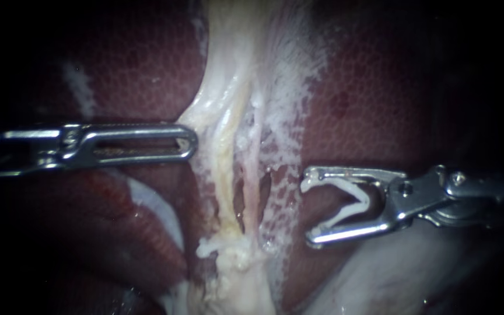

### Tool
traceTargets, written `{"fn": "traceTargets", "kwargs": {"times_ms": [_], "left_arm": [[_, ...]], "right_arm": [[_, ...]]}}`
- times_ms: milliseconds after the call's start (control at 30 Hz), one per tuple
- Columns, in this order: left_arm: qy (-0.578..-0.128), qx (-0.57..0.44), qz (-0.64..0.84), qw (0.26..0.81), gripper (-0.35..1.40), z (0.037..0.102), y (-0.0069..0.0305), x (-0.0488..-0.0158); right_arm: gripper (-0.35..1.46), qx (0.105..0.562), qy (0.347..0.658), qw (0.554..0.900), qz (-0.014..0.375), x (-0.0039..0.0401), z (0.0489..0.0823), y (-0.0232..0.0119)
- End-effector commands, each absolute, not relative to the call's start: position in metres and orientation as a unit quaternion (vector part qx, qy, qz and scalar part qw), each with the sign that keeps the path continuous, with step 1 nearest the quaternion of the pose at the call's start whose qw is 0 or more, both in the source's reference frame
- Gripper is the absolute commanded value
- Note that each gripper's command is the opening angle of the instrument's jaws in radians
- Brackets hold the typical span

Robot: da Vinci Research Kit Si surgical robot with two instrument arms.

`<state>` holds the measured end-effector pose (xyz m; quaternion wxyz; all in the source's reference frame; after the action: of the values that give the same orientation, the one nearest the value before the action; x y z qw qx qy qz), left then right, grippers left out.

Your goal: Clipping second clip left tube

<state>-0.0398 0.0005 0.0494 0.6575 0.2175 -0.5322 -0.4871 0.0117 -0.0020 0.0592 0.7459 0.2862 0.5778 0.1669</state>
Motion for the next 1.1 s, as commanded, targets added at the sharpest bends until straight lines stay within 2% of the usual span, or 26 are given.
{"fn": "traceTargets", "kwargs": {"times_ms": [33, 400, 833, 1100], "left_arm": [[-0.534, 0.217, -0.487, 0.656, -0.35, 0.0493, 0.0005, -0.0398], [-0.534, 0.216, -0.487, 0.656, -0.35, 0.0489, 0.0003, -0.0398], [-0.534, 0.215, -0.488, 0.655, -0.35, 0.0482, 0.0000, -0.0400], [-0.534, 0.215, -0.489, 0.655, -0.35, 0.0479, -0.0002, -0.0401]], "right_arm": [[0.58, 0.290, 0.576, 0.746, 0.169, 0.0120, 0.0596, -0.0023], [0.57, 0.320, 0.561, 0.743, 0.176, 0.0168, 0.0632, -0.0050], [0.56, 0.326, 0.562, 0.740, 0.175, 0.0201, 0.0644, -0.0046], [0.56, 0.328, 0.553, 0.747, 0.169, 0.0206, 0.0652, -0.0047]]}}
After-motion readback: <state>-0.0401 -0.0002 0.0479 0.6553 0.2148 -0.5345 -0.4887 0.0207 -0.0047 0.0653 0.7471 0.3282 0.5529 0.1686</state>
